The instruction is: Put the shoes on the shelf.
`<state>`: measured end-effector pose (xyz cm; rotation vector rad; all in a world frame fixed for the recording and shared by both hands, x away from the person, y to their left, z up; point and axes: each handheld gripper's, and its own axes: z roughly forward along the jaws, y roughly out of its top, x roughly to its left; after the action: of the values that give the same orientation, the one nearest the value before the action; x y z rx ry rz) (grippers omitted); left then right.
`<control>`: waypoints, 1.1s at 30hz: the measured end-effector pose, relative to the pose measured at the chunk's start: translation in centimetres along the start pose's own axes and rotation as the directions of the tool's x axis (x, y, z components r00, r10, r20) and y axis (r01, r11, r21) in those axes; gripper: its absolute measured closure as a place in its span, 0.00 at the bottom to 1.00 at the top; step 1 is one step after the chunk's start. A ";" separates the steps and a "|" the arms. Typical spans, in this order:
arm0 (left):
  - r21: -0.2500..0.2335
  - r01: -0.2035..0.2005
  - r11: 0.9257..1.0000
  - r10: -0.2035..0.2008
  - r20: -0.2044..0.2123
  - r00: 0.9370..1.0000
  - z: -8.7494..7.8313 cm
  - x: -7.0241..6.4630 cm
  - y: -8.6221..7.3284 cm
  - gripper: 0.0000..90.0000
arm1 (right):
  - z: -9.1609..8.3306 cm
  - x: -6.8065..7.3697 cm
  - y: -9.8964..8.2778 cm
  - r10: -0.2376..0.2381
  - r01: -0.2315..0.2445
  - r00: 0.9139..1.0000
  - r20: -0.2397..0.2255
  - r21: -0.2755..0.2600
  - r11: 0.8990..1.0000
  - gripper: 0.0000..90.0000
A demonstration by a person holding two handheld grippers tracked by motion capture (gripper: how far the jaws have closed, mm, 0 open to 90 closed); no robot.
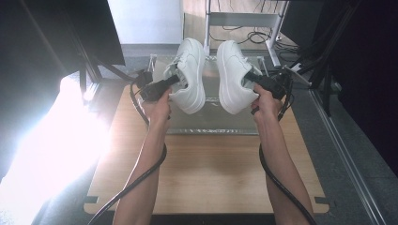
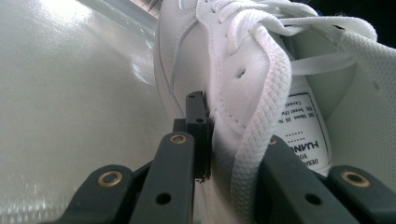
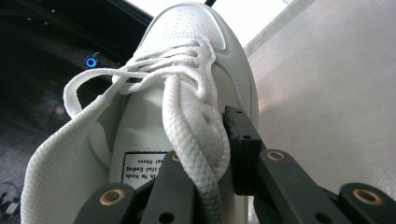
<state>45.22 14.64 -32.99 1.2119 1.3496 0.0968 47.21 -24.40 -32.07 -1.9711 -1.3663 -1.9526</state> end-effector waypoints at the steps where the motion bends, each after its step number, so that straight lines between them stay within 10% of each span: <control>1: 0.000 0.001 1.000 -0.001 -0.005 1.000 0.2 0.0 0.1 0.93 | 0.2 -0.1 0.1 -0.001 0.001 1.000 0.007 0.001 1.000 0.92; 33: 0.102 -0.086 0.991 0.100 -0.142 0.985 3.6 -1.2 2.5 0.90 | 4.4 1.2 0.3 -0.032 0.031 0.993 0.111 0.014 0.999 0.84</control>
<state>49.00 12.81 -31.33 1.3704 1.4387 0.1929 50.61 -21.36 -31.75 -2.0949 -1.4387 -1.8676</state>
